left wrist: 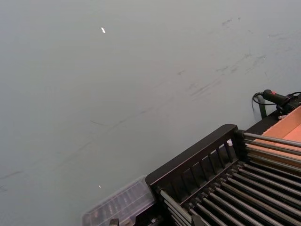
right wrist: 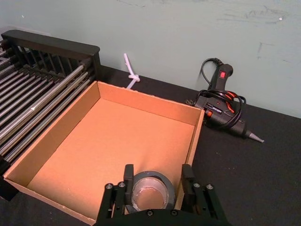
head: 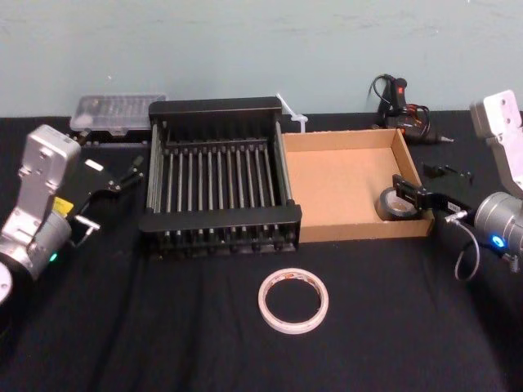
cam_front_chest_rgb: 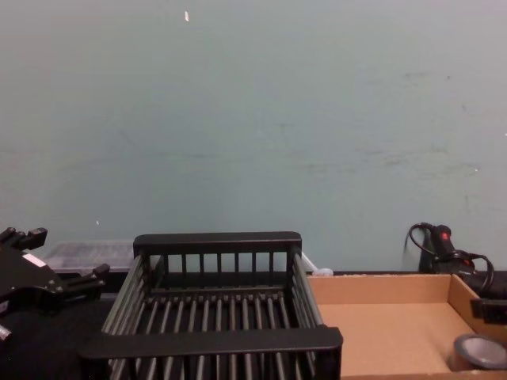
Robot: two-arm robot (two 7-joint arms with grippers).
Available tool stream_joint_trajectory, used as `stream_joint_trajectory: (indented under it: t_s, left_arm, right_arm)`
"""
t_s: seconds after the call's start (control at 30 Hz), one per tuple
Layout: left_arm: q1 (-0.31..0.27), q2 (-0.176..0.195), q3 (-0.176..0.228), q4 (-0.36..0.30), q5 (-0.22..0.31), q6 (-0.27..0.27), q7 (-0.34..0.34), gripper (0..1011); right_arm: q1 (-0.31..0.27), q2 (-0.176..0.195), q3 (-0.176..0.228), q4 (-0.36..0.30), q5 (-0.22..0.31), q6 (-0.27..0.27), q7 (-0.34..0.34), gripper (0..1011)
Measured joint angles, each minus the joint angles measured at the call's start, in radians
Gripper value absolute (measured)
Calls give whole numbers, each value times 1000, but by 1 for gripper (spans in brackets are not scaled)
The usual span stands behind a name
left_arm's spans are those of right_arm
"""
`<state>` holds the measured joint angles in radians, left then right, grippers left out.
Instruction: Pick up the white tape and place it into the black box , Pick up the silver tape and place it into the brown box.
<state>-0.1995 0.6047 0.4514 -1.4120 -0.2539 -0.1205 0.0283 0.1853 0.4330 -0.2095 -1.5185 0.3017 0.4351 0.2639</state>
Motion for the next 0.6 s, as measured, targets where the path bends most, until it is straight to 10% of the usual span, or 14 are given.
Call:
stream_joint_trajectory:
  t_s: [0.4,0.6]
  left_arm:
    - [0,0,0,0,0,0,0,1001]
    - [0,0,0,0,0,0,0,1001]
  right_arm:
    - [-1,0,0,-1,0,0,0,980]
    - [-1,1,0,-1,0,0,0,1000]
